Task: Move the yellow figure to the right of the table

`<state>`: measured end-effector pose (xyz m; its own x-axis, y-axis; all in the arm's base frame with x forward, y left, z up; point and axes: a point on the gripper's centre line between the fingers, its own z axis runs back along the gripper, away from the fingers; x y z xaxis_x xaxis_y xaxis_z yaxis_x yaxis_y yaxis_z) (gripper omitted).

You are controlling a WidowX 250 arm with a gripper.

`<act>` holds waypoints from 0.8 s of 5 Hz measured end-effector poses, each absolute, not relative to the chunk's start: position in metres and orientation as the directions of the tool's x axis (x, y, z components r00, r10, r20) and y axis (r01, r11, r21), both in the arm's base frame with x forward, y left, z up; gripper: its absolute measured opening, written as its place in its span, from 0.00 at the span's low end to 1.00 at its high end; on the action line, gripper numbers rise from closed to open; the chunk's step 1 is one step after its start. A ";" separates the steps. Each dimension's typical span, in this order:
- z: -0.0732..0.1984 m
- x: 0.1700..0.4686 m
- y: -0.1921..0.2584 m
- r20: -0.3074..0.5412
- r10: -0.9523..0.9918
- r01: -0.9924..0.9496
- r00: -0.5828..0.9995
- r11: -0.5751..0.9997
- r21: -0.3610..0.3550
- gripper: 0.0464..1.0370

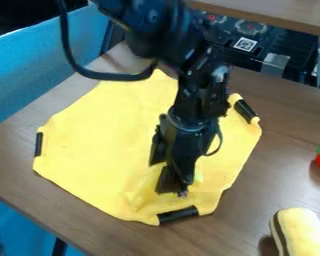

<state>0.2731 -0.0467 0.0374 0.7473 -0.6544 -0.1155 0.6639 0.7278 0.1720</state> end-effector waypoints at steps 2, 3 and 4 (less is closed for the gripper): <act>0.093 0.283 -0.070 -0.021 -0.675 0.665 0.737 0.720 0.196 0.49; 0.081 0.305 -0.098 -0.027 -0.675 0.664 0.737 0.716 0.213 0.49; 0.066 0.325 -0.123 -0.045 -0.660 0.652 0.750 0.727 0.215 0.49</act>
